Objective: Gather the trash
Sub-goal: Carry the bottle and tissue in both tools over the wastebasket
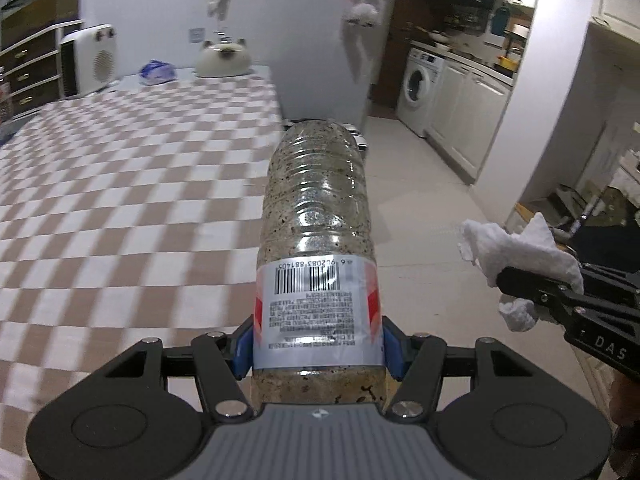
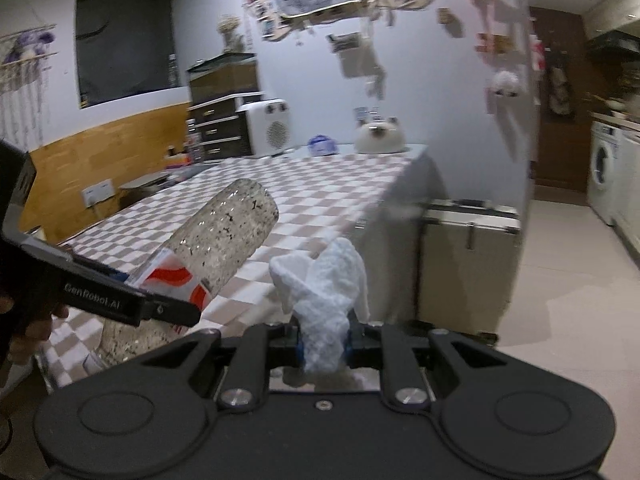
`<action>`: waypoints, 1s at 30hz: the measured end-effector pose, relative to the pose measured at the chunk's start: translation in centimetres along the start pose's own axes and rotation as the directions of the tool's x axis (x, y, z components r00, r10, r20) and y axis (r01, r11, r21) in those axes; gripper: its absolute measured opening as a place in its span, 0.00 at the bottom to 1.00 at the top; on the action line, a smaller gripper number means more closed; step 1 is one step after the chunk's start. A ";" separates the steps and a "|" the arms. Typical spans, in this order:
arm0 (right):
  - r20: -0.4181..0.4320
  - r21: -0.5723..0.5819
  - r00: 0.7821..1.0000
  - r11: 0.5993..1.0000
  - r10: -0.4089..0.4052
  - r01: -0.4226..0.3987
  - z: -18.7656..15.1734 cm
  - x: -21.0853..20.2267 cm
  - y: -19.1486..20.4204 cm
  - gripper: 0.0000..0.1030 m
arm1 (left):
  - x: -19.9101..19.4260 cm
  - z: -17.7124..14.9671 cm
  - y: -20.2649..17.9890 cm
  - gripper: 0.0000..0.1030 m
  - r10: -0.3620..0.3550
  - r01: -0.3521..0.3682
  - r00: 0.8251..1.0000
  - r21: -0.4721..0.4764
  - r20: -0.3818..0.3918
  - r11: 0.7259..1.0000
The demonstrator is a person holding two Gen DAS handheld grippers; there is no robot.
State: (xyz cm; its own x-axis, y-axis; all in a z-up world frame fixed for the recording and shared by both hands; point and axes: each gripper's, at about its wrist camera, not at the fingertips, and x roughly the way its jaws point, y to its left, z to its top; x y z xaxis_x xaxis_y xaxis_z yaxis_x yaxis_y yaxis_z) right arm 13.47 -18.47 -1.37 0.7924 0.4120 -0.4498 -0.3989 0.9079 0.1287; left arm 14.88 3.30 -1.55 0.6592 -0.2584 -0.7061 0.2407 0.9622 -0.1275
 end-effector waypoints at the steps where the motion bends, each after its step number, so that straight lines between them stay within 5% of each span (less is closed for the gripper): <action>1: 0.001 0.009 1.000 1.000 -0.015 0.015 -0.3 -0.5 -0.7 0.17 | 0.4 -0.1 -0.8 0.59 -0.005 0.005 1.000 0.004 0.001 1.000; 18: -0.105 0.196 0.977 0.959 -0.187 0.205 -9.1 -2.9 -13.4 0.18 | 14.7 -5.4 -10.7 0.59 -0.080 0.071 0.987 -0.065 -0.138 0.995; 30: -0.321 0.353 0.926 0.882 -0.200 0.313 -19.4 4.1 -20.0 0.18 | 31.2 -10.4 -11.2 0.60 -0.079 0.016 0.931 -0.177 -0.358 0.984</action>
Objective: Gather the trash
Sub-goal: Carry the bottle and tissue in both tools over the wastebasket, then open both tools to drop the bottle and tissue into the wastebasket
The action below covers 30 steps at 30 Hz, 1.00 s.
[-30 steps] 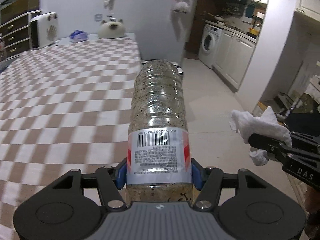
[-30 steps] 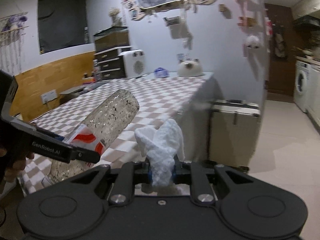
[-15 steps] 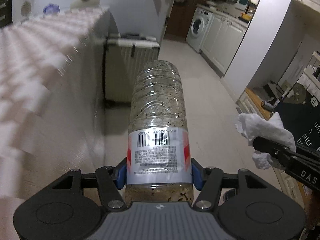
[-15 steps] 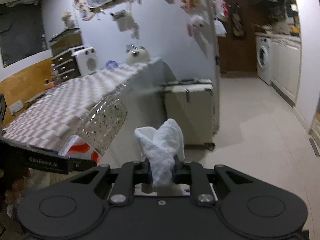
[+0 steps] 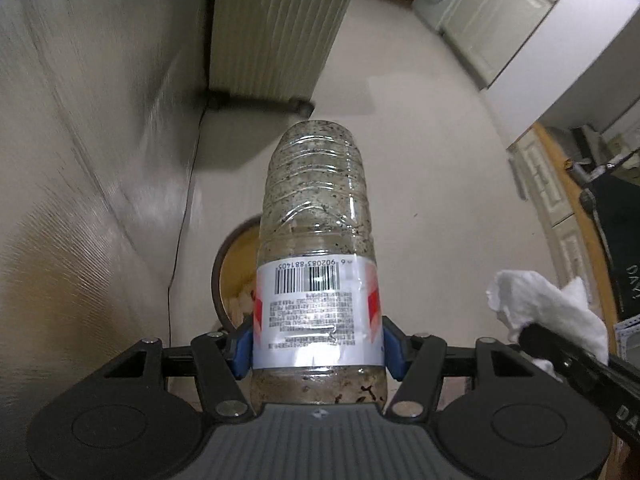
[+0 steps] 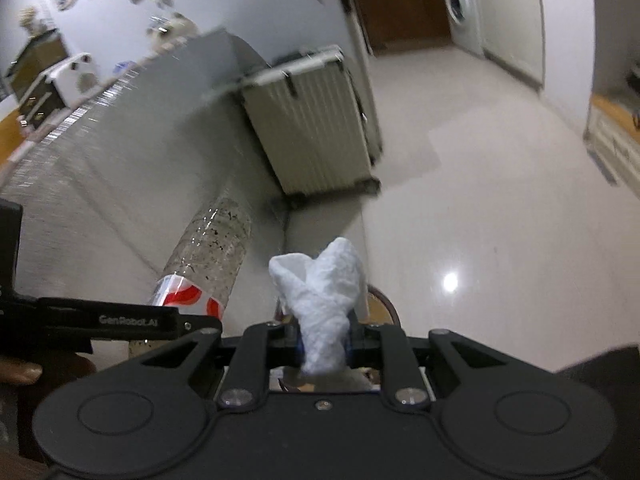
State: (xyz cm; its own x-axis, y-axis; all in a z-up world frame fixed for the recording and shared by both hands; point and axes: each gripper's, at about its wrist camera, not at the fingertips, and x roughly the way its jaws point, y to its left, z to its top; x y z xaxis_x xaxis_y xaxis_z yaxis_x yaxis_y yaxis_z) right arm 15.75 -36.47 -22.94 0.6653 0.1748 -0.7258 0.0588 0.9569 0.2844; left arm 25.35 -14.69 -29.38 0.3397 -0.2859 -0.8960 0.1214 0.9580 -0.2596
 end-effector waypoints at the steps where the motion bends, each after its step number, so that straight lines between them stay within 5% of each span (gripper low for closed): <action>1: -0.016 0.019 1.000 1.000 -0.003 0.003 -0.3 1.0 -0.5 0.18 | 1.3 0.2 0.2 0.60 0.007 -0.007 1.000 -0.005 -0.017 1.000; 14: -0.189 0.233 0.982 0.972 0.029 0.016 -2.6 14.2 -3.5 0.18 | 15.2 2.2 3.3 0.60 0.009 -0.032 0.965 -0.086 -0.263 0.996; 23: -0.255 0.285 0.967 0.957 0.016 0.059 -3.3 20.1 -4.0 0.18 | 20.4 4.8 4.2 0.61 -0.031 0.001 0.950 -0.094 -0.311 0.996; 26: -0.266 0.300 0.964 0.952 0.016 0.067 -3.0 21.1 -4.2 0.18 | 21.8 5.1 4.8 0.64 -0.040 0.013 0.946 -0.086 -0.321 0.996; 28: -0.273 0.299 0.962 0.951 0.010 0.075 -2.9 21.6 -4.2 0.18 | 22.1 5.0 4.9 0.82 -0.025 0.005 0.945 -0.061 -0.326 0.998; 30: -0.278 0.296 0.961 0.952 0.003 0.083 -2.8 22.1 -4.2 0.18 | 21.9 5.0 5.1 0.83 0.007 -0.018 0.951 -0.031 -0.308 0.999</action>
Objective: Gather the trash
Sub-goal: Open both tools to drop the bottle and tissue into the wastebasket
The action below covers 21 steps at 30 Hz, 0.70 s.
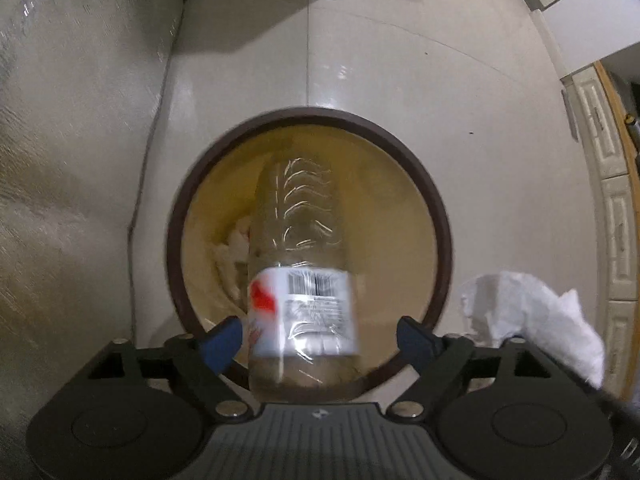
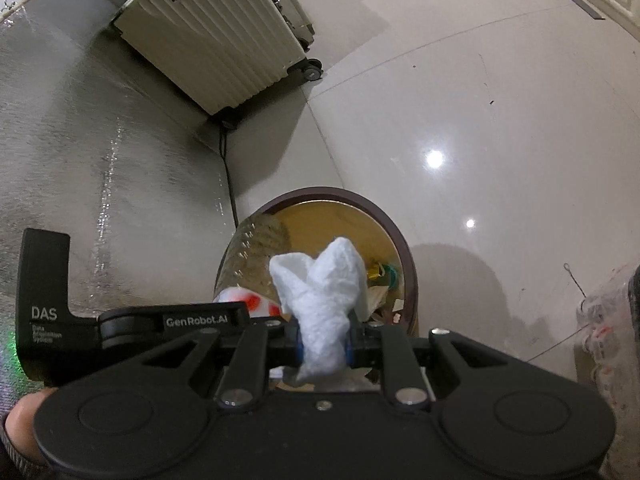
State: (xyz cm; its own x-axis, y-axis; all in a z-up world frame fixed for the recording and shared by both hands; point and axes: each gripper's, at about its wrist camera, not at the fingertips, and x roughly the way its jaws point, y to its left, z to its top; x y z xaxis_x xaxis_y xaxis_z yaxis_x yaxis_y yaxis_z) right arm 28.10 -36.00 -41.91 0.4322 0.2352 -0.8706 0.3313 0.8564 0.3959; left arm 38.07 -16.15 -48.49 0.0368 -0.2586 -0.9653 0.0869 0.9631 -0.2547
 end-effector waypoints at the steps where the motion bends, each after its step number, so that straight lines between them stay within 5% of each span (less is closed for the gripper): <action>1: -0.001 -0.001 1.000 1.000 -0.003 0.003 0.1 0.2 0.1 0.18 | 0.0 0.0 0.2 0.83 0.012 -0.012 1.000 0.009 0.001 1.000; 9: -0.023 -0.028 0.999 0.999 -0.023 0.023 0.9 2.1 1.1 0.21 | -1.1 -1.5 2.0 0.92 0.055 -0.055 0.998 -0.014 0.039 0.998; 12: -0.015 -0.030 1.000 1.000 0.005 -0.006 1.4 2.7 1.6 0.42 | -1.8 -1.9 2.9 0.95 0.081 -0.079 0.996 -0.039 0.048 0.996; 14: -0.007 -0.025 1.000 1.000 0.007 -0.007 1.6 2.8 1.8 0.69 | -2.3 -2.2 3.1 0.97 0.094 -0.091 0.994 -0.049 0.050 0.995; 21: -0.089 -0.106 0.996 0.994 0.001 -0.010 0.6 3.1 2.5 0.73 | -4.3 -2.8 3.4 1.00 0.138 -0.133 0.987 -0.061 0.080 0.989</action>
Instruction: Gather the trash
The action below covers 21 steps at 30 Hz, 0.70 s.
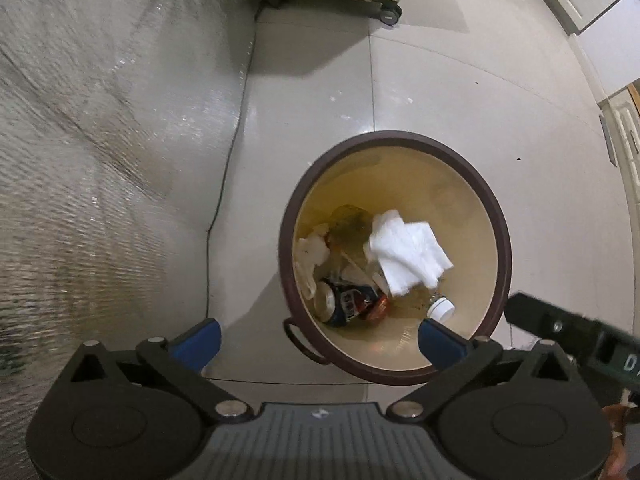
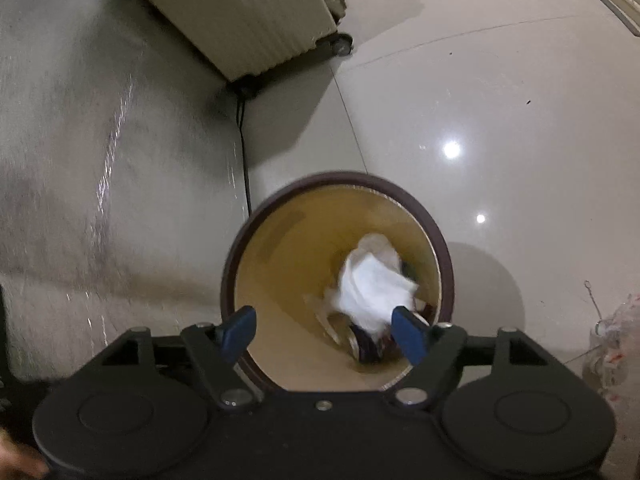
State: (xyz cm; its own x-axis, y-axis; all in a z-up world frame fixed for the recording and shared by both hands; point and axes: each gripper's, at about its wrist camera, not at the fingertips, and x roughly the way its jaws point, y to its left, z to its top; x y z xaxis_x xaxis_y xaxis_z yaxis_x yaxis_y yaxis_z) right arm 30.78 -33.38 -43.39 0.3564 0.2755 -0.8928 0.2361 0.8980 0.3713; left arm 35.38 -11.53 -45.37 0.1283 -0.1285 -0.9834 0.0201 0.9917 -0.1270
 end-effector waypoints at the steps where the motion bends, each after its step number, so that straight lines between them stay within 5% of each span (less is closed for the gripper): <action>1: -0.010 -0.005 1.000 1.000 -0.009 0.009 -0.2 0.0 -0.1 0.73 | -0.3 0.0 0.0 1.00 0.005 -0.005 1.000 0.006 0.004 1.000; 10: -0.023 0.008 0.999 1.000 -0.027 0.027 -1.2 -1.6 -0.5 0.81 | -3.2 -1.4 0.1 1.00 0.010 -0.011 0.999 0.034 0.032 0.999; 17: 0.026 -0.030 0.998 0.998 -0.054 0.054 -1.3 -4.2 0.4 1.00 | -6.4 -2.5 0.1 1.00 0.007 -0.010 0.997 0.036 0.080 0.999; 21: 0.051 -0.047 0.997 0.997 -0.055 0.057 -1.3 -6.1 0.8 1.00 | -8.7 -3.0 -0.3 1.00 -0.002 -0.002 0.993 0.038 0.119 0.999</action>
State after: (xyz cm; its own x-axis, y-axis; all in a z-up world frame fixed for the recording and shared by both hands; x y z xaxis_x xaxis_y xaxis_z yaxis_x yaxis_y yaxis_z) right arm 27.58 -33.87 -37.99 0.3885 0.2081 -0.8977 0.2137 0.9273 0.3075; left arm 31.31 -10.72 -37.18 0.2452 -0.1302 -0.9607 0.0577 0.9911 -0.1196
